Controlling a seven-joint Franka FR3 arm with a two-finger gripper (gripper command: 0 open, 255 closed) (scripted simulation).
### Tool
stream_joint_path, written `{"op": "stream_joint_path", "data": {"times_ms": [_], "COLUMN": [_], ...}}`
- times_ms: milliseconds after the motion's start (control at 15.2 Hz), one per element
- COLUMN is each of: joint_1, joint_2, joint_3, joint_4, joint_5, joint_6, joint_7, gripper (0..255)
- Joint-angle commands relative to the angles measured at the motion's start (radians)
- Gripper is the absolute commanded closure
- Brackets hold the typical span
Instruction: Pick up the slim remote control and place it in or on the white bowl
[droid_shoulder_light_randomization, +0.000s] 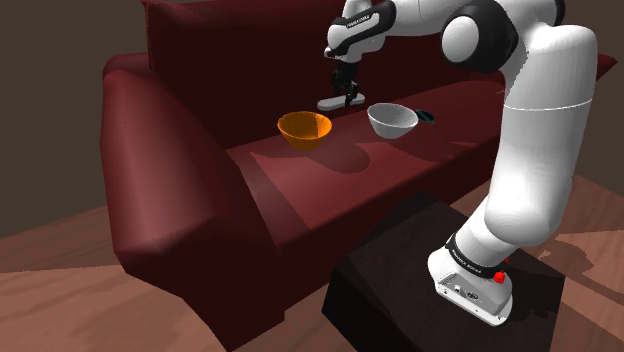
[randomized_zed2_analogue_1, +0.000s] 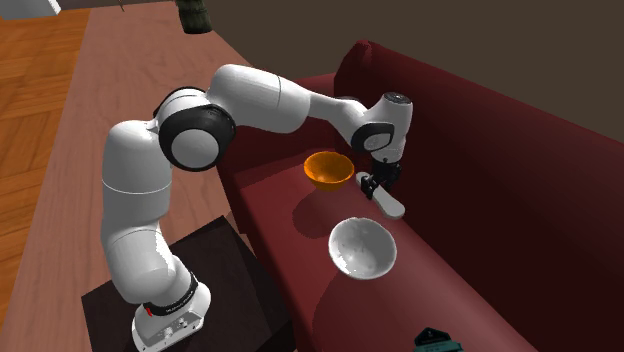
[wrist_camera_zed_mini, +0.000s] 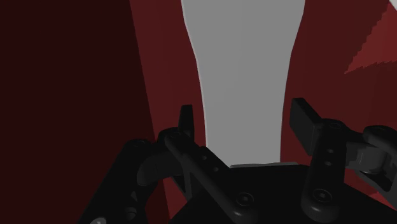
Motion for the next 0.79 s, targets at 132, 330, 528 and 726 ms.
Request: {"op": "stream_joint_path", "data": {"times_ms": [132, 330, 528, 726], "joint_1": [0.002, 0.003, 0.003, 0.002], "joint_2": [-0.020, -0.032, -0.041, -0.049], "joint_3": [-0.004, -0.006, -0.008, -0.010], "joint_4": [0.025, 0.049, 0.076, 0.105], "joint_5": [-0.008, -0.013, -0.017, -0.020], "joint_6": [-0.044, -0.079, -0.115, -0.151], "joint_7": [0.005, 0.007, 0.009, 0.011], "gripper": [255, 255, 255, 255]}}
